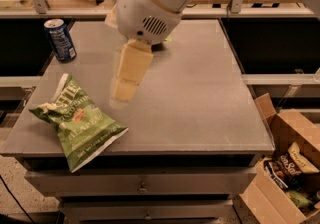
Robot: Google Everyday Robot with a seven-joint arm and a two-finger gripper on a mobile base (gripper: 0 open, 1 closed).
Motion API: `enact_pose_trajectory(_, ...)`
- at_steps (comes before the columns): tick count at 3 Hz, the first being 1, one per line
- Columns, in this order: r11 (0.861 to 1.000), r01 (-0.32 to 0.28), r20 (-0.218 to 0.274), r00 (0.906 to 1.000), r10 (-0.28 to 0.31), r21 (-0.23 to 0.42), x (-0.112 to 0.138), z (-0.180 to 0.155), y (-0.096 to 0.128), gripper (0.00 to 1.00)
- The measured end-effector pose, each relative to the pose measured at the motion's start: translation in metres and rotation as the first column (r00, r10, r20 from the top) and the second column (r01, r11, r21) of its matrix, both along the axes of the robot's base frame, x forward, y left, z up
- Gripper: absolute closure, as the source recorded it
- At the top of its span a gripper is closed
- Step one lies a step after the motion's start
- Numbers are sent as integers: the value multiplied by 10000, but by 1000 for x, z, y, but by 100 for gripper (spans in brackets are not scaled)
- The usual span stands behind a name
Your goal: Pick green jalapeno chip bag
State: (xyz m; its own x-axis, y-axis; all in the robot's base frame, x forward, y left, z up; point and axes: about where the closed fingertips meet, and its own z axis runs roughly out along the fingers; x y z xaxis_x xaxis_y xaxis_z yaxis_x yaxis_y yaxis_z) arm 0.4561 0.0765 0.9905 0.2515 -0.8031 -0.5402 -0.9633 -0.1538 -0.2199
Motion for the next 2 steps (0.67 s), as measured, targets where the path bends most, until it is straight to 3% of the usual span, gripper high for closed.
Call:
enact_pose_trajectory(1, 9981, -89, -451, 9990, 62, -609, -8, -49, 17, 0)
enact_pose_trajectory(2, 9966, -212, -850, 9963, 144, -792, -12, -89, 35, 0)
